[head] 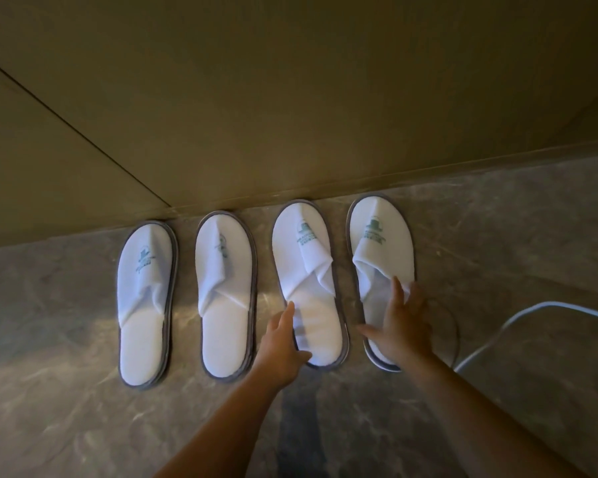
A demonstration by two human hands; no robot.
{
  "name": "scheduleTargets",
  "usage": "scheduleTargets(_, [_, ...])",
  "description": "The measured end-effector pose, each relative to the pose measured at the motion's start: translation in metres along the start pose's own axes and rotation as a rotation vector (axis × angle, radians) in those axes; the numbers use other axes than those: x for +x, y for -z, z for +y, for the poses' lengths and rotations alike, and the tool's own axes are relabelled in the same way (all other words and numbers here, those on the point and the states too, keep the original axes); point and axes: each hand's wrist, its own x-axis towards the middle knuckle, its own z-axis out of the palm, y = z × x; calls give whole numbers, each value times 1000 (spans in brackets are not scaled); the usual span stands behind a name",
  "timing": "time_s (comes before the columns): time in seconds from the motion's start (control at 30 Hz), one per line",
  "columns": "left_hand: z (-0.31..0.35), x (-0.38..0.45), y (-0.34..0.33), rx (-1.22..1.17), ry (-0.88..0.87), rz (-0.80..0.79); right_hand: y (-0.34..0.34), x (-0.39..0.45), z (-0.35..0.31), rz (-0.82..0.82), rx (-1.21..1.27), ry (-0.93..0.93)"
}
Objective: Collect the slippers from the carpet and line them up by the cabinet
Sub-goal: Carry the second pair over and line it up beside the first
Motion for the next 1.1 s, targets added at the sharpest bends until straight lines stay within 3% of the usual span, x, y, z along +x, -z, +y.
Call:
scheduleTargets(0.13, [-4,1,-2,181,-35,42,-12,-1,-3,26,-79,-10])
scheduleTargets(0.3, [-2,6,-3,247,-30,-24,-9,7,1,87,-133,5])
scheduleTargets(0.6, [1,9,-6,285,-53,-86,16,34,27,206,30,-229])
scheduleTargets(0.77, [-1,5,2,356,-94,-4,-3,16,2,269,-80,64])
scheduleTargets(0.87, [-9,-2,15,396,-132,140,-24,-3,-36,188,-85,245])
scheduleTargets(0.97, [-26,-8,31,395,-107,235,-48,-16,-63,88,-127,253])
scheduleTargets(1.1, [-53,-10,44,459,-18,201,-71,-24,-70,19,-172,198])
